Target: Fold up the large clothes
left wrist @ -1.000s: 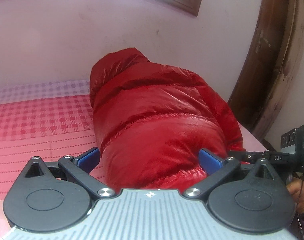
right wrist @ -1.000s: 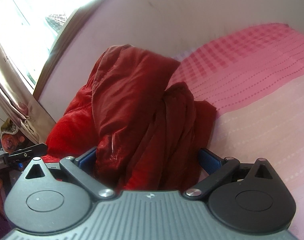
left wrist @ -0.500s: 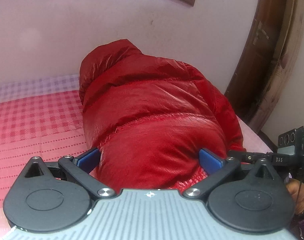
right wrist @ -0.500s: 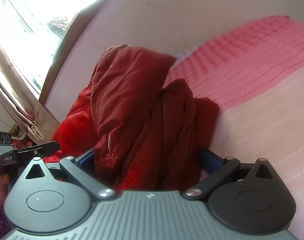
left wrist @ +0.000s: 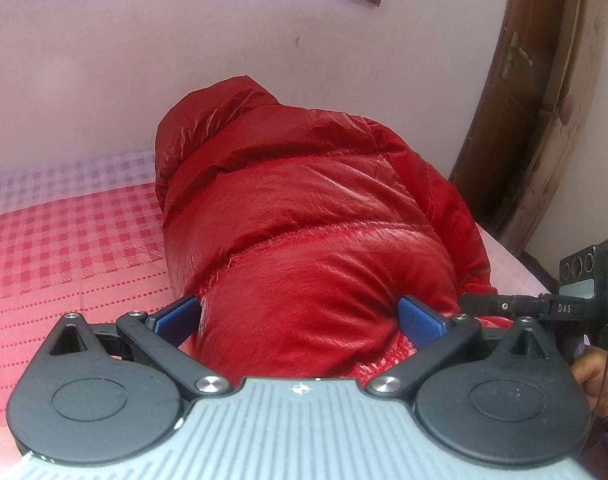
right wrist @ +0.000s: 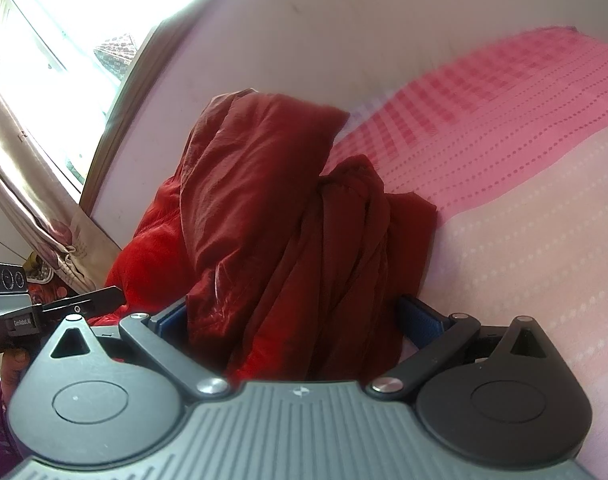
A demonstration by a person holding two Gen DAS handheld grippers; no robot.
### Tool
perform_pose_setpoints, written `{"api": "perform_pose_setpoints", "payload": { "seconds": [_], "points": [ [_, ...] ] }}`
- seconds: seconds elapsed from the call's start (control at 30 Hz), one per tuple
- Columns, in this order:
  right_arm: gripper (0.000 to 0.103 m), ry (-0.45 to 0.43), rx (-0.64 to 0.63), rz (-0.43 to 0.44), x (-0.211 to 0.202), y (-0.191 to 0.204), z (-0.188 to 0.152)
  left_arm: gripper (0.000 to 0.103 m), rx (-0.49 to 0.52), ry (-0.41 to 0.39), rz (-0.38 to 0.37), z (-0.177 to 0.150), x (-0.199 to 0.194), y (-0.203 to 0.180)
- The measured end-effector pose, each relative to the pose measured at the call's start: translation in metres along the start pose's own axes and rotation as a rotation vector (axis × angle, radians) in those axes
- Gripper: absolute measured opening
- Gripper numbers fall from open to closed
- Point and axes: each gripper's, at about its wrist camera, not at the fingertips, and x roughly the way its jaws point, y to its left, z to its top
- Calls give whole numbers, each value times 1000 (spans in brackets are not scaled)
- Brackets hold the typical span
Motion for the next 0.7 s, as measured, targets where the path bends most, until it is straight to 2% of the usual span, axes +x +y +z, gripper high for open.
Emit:
{"api": "perform_pose_setpoints", "payload": {
  "seconds": [0.7],
  "points": [
    [103, 4, 8, 4, 0, -2, 0, 103, 43, -5, -6, -1, 1, 1]
  ]
}}
